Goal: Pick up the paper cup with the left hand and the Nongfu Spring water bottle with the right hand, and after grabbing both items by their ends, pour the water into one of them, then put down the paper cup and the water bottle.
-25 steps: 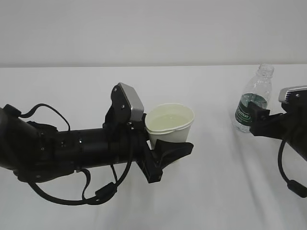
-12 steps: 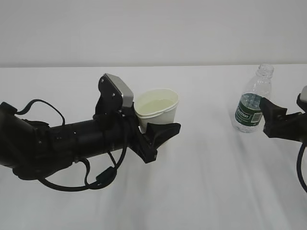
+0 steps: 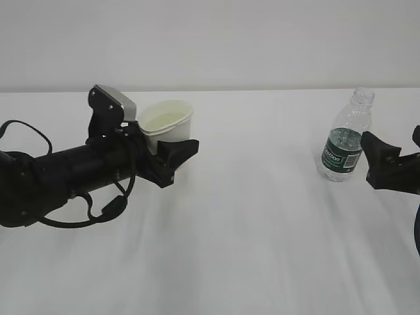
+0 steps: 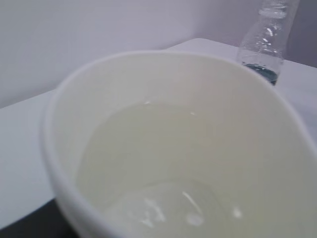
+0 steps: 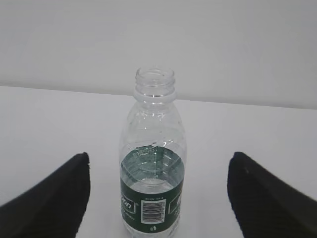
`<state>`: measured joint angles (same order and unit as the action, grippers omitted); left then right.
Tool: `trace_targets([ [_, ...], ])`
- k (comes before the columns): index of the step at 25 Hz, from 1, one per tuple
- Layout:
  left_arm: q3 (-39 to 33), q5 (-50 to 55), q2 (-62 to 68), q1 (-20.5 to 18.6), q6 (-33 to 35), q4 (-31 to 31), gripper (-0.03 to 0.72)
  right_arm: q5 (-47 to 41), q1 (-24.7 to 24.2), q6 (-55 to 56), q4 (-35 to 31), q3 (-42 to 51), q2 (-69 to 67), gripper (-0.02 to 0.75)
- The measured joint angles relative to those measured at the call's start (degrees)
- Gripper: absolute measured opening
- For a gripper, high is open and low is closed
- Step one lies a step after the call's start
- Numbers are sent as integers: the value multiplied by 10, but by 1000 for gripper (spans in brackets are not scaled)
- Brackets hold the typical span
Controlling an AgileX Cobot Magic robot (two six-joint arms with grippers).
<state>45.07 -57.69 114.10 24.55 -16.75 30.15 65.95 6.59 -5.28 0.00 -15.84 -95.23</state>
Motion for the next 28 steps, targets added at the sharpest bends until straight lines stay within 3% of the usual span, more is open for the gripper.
trace_targets([
  [11,0,0,0,-73,0,-5,434,0,0,0,13,0,17,630],
  [28,0,0,5,-149,1,-45,434,-36,0,0,17,1,65,622],
])
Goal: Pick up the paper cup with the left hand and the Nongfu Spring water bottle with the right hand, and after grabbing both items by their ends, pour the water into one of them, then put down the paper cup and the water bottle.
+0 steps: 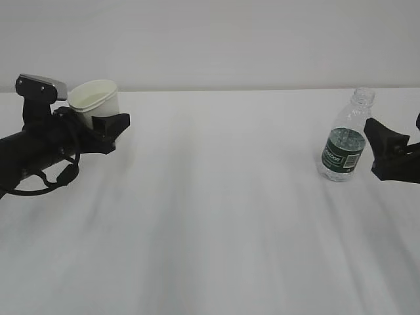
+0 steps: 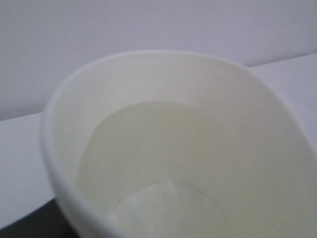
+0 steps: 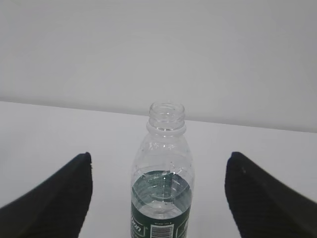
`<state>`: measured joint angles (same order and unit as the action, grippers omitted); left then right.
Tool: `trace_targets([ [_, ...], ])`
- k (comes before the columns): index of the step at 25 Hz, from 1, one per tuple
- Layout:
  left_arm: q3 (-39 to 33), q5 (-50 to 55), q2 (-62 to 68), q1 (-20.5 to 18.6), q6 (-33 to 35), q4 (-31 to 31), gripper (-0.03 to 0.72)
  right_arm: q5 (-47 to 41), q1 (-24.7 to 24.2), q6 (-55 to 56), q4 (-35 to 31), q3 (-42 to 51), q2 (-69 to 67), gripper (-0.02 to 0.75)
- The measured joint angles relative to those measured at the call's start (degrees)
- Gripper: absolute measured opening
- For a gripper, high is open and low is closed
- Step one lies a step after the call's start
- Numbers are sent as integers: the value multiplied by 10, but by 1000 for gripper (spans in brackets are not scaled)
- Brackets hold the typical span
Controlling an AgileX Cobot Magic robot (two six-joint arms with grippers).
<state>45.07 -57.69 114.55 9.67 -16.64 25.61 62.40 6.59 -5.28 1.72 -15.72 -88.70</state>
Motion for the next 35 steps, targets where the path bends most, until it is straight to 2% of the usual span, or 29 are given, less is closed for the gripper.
trace_targets([
  [13,0,-1,38,-44,2,-30,434,-13,0,0,12,0,0,610],
  [21,1,-59,90,-45,33,-50,434,-32,0,0,23,0,0,600],
  [35,2,-75,152,-45,77,-78,434,-39,0,0,33,0,0,596],
])
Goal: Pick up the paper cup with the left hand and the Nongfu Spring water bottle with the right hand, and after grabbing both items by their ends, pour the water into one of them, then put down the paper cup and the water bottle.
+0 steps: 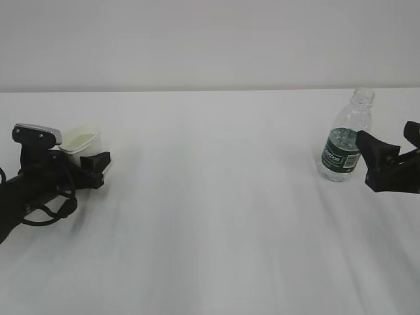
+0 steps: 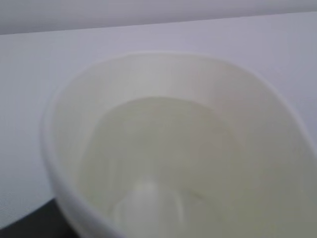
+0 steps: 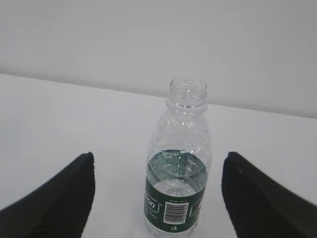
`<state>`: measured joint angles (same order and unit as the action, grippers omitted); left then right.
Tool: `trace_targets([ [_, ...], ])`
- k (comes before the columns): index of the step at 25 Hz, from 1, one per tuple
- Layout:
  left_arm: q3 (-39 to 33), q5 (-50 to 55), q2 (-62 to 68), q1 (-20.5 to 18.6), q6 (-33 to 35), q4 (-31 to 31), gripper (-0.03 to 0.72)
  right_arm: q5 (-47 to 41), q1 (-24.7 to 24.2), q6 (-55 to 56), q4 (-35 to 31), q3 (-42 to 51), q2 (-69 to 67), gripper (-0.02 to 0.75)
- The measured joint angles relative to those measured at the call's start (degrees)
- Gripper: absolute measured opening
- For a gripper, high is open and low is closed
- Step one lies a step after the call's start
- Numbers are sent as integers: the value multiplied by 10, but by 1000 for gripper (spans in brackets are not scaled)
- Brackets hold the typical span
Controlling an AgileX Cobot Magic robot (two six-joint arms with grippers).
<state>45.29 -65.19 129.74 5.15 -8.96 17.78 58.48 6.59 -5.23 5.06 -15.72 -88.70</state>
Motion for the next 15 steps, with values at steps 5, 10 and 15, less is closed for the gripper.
trace_targets([
  [5,1,-3,2,0,2,-1,434,-1,0,0,6,0,0,596],
  [10,2,-3,3,0,3,-1,465,-10,0,0,9,0,0,596],
  [15,2,-3,3,0,3,-1,591,-12,0,6,16,0,0,595],
])
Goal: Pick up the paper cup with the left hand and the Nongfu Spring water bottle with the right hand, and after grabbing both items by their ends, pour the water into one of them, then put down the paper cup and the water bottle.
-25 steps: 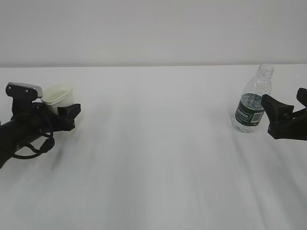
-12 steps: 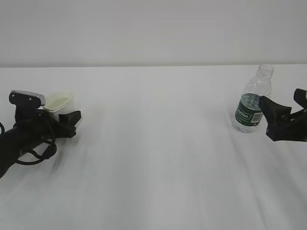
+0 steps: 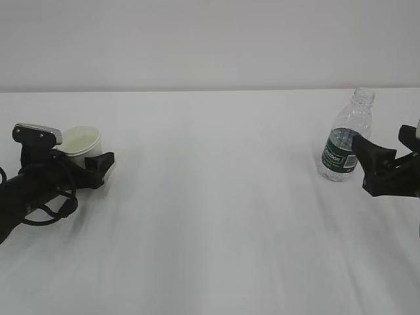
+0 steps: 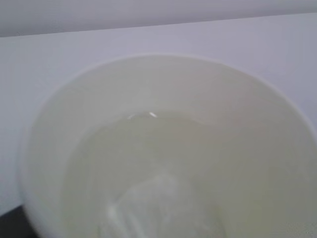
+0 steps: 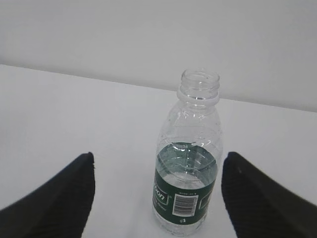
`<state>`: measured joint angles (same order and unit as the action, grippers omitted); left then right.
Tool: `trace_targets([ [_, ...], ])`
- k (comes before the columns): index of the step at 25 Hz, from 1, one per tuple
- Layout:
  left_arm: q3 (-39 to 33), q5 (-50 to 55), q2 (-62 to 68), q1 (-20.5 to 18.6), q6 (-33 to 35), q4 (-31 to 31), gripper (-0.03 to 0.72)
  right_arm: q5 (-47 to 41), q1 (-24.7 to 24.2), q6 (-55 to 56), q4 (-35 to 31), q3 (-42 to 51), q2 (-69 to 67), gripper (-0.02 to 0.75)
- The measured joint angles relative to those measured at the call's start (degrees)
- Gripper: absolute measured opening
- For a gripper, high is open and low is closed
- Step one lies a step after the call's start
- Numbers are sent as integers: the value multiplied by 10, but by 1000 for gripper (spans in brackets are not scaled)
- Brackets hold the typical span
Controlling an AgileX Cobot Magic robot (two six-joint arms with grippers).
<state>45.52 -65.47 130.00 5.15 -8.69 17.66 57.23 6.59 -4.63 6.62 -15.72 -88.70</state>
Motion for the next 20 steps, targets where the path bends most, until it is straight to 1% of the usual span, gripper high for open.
trace_targets([
  [4,0,0,0,0,0,0,612,-1,0,2,1,0,0,595],
  [8,-2,0,-1,0,0,0,615,-1,0,3,1,0,0,595],
  [20,-71,-1,-62,0,0,-1,613,-1,0,7,3,0,0,595],
])
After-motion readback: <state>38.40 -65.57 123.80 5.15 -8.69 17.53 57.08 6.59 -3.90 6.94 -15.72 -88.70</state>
